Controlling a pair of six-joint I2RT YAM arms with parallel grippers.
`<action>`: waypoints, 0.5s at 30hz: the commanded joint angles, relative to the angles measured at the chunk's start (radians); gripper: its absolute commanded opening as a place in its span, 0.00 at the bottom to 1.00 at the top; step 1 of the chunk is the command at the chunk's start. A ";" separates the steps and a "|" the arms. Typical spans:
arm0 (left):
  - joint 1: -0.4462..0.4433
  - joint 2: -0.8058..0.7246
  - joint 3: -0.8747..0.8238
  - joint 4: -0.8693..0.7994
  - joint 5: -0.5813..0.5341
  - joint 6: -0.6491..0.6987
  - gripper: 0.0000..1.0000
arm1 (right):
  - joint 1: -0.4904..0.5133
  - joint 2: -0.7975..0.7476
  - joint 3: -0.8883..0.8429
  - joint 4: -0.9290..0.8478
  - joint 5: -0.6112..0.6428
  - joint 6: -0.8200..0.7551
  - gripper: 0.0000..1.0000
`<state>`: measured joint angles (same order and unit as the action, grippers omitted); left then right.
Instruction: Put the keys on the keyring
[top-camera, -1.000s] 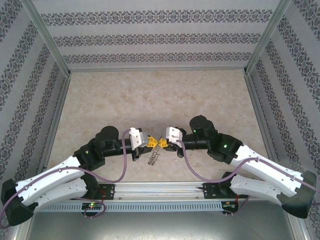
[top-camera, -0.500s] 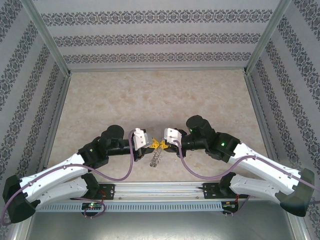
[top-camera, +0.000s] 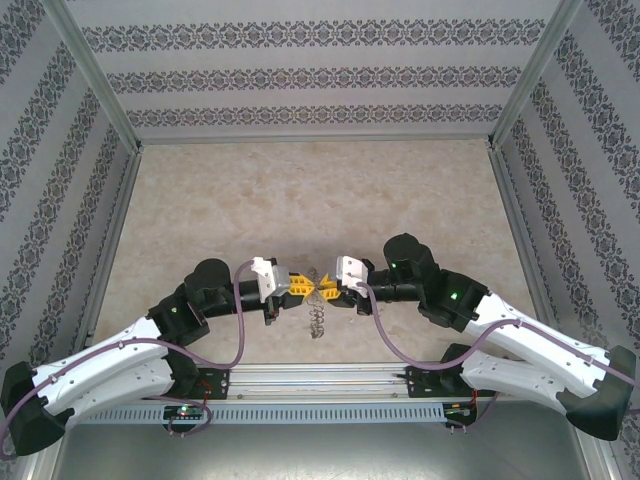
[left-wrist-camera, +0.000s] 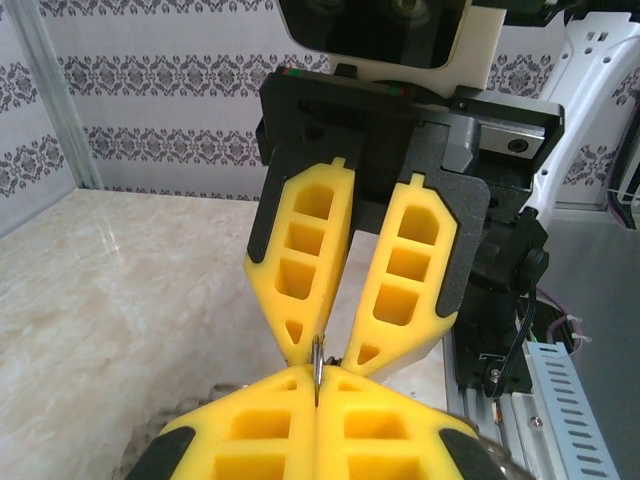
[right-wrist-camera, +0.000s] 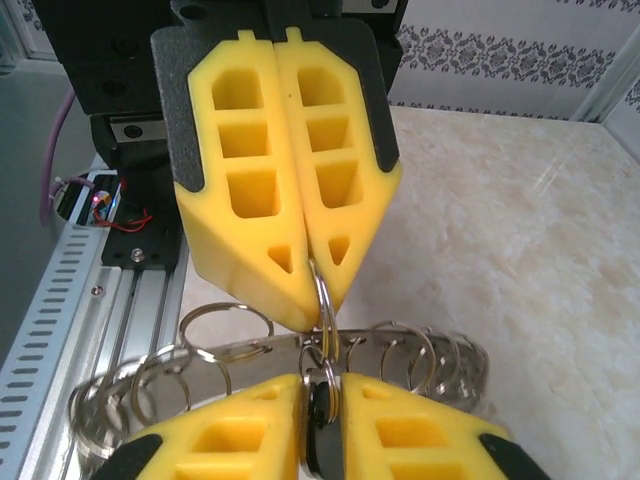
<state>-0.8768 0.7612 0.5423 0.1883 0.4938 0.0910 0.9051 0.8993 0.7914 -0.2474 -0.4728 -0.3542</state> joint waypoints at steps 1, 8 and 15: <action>-0.005 -0.028 -0.009 0.115 0.027 -0.033 0.00 | -0.005 -0.007 -0.016 0.037 -0.026 0.020 0.13; -0.002 -0.038 -0.019 0.124 0.041 -0.035 0.00 | -0.008 -0.001 -0.021 0.037 -0.015 0.024 0.05; 0.002 -0.060 -0.023 0.118 0.057 -0.033 0.00 | -0.012 -0.016 -0.029 0.036 -0.001 0.032 0.06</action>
<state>-0.8768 0.7391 0.5175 0.2111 0.5098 0.0696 0.9051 0.8982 0.7780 -0.2161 -0.4797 -0.3370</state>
